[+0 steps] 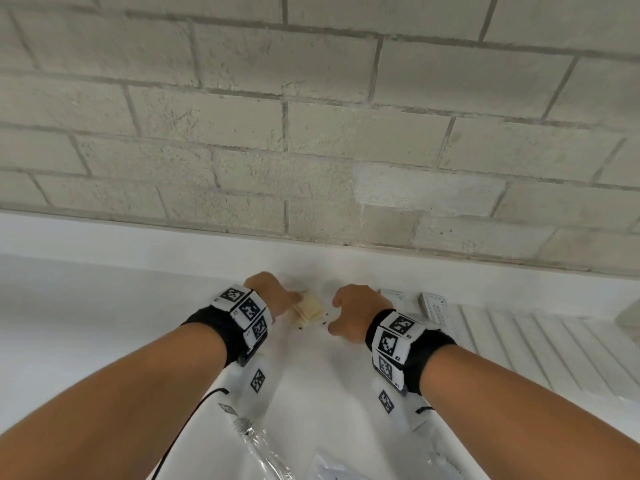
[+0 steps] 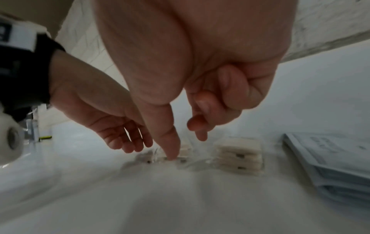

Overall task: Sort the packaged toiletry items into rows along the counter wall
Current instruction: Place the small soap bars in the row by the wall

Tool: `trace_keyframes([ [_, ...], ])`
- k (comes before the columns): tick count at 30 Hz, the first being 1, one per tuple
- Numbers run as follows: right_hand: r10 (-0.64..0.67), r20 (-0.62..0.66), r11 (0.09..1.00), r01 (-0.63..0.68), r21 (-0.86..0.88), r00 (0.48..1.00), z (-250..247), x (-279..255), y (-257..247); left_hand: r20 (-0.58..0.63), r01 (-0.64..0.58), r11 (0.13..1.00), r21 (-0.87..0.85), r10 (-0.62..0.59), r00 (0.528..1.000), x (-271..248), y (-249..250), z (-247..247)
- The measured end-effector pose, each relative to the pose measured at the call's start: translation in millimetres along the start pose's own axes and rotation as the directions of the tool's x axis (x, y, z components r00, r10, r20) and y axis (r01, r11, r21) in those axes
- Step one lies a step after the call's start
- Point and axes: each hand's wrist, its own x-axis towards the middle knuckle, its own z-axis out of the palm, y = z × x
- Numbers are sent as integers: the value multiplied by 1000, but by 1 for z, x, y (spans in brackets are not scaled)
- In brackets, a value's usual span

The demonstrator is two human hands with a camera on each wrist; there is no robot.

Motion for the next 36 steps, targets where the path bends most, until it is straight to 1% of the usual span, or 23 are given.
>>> trace_keyframes([
  [2, 0, 39, 999, 2, -53, 999, 5, 8, -8, 31, 17, 1000, -23, -17, 999, 1, -2, 7],
  [4, -3, 56, 993, 9, -114, 998, 7, 16, -15, 20, -10, 1000, -25, 10, 1000, 5, -1, 11],
  [7, -1, 24, 987, 5, -162, 1000, 10, 23, -22, 5, -40, 999, -4, 40, 999, 9, 3, 12],
  [9, -16, 0, 981, 16, -191, 1000, 10, 24, -23, 65, -52, 997, -50, 56, 996, 12, 4, 14],
  [11, -17, -6, 982, 16, -187, 1000, 10, 23, -21, 118, -69, 990, -123, 84, 989, 16, 2, 15],
  [13, -6, -10, 985, 4, -175, 1000, 11, 23, -19, 123, -65, 986, -156, 85, 989, 17, 1, 17],
  [18, 7, 2, 990, -6, -141, 1000, 16, 25, -19, 125, -54, 986, -156, 74, 989, 20, 3, 17],
  [21, 8, 37, 990, -3, -142, 999, 16, 26, -19, 83, -62, 994, -90, 70, 994, 23, 4, 17],
  [22, 0, 38, 989, 5, -149, 999, 15, 26, -19, 67, -67, 993, -96, 73, 995, 25, 4, 18],
  [25, -38, 8, 985, 39, -170, 999, 15, 24, -22, 56, -75, 990, -117, 82, 995, 29, 4, 20],
  [27, -51, -22, 983, 47, -178, 998, 16, 22, -22, 75, -95, 990, -108, 103, 992, 32, 5, 21],
  [32, -42, -60, 985, 31, -172, 997, 18, 19, -16, 98, -100, 988, -118, 112, 989, 30, 10, 22],
  [36, -28, -89, 988, 14, -153, 996, 18, 18, -11, 106, -104, 980, -170, 123, 987, 31, 15, 25],
])
